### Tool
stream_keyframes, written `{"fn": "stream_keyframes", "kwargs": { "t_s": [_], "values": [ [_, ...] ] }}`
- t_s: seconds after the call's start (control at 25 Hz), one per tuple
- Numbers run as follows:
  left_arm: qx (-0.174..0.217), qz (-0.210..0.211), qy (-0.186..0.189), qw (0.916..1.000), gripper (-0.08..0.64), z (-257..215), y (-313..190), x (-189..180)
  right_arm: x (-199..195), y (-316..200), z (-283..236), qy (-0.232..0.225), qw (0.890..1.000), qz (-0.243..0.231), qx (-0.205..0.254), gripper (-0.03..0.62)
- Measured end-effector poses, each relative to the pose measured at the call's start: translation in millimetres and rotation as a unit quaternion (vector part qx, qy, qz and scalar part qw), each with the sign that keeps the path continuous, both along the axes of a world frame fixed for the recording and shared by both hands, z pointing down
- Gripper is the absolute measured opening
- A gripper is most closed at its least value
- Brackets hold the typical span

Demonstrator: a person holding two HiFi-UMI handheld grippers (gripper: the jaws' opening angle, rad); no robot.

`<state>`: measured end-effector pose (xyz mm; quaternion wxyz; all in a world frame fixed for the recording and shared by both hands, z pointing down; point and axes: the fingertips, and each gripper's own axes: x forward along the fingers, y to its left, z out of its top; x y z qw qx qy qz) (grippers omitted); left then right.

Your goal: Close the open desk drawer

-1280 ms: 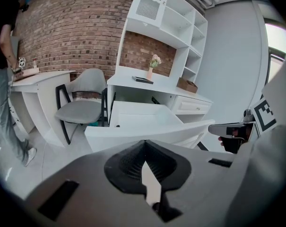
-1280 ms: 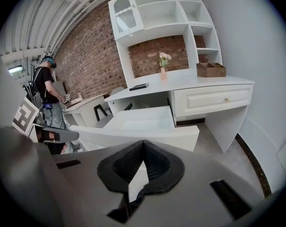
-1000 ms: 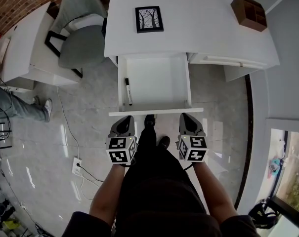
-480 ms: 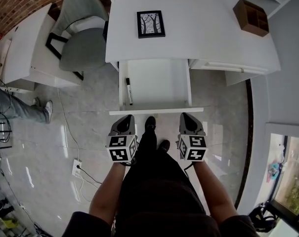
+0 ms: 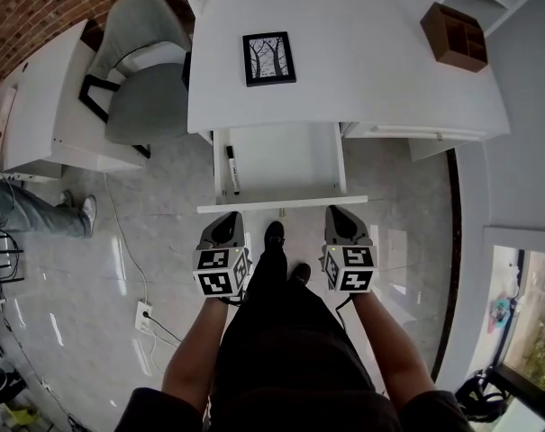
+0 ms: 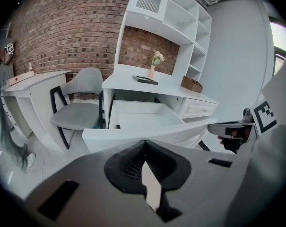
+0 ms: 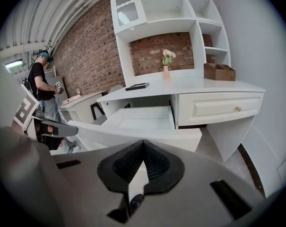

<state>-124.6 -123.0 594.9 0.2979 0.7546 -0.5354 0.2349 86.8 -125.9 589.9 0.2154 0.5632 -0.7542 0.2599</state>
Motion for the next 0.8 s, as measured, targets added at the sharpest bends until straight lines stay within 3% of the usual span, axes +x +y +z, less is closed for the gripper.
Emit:
{"fn": "stream_keyframes", "kwargs": {
  "t_s": [0.8],
  "values": [
    [0.007,0.004,0.008,0.9999,0.009,-1.3,-83.5,-2.6,-2.5,-83.3,-0.8,0.0,1.0,0.022,0.005,0.005]
  ]
}}
